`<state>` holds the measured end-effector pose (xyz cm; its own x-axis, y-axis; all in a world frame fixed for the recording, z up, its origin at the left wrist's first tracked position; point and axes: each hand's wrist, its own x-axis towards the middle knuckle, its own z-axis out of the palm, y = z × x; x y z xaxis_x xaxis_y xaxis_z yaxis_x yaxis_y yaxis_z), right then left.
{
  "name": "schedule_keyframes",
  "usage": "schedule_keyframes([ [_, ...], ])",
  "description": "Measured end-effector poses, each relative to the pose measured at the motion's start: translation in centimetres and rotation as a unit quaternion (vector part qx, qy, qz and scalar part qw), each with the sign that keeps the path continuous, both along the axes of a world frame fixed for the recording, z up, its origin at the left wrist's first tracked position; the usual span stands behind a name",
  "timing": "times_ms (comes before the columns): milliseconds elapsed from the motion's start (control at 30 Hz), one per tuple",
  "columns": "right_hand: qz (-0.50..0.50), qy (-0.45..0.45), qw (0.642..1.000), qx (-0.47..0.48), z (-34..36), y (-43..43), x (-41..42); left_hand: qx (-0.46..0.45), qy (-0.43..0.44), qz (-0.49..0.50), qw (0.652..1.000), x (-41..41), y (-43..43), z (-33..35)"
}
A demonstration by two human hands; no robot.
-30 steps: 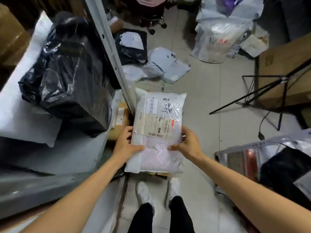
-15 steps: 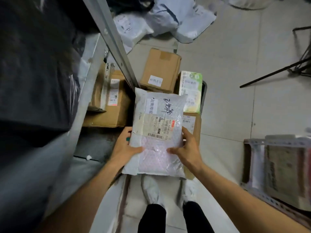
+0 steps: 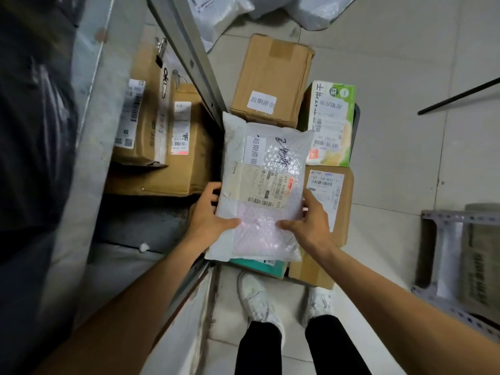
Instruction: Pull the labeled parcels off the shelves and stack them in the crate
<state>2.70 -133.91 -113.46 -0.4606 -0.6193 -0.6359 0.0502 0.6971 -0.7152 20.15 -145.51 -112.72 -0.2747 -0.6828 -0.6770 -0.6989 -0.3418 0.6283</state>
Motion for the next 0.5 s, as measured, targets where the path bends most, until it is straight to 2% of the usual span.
schedule_keyframes([
  [200,0.025,-0.012,0.999,0.032,0.4,0.2,-0.3,-0.006,-0.029,-0.007,1.000,-0.4,0.7,0.1],
  [333,0.050,0.011,0.996,0.070,1.2,0.1,-0.6,-0.037,-0.088,-0.031,0.995,-1.1,0.9,1.1],
  [500,0.127,0.076,0.983,0.104,5.6,0.8,-2.1,-0.086,-0.119,-0.143,0.979,-3.0,1.4,6.1],
])
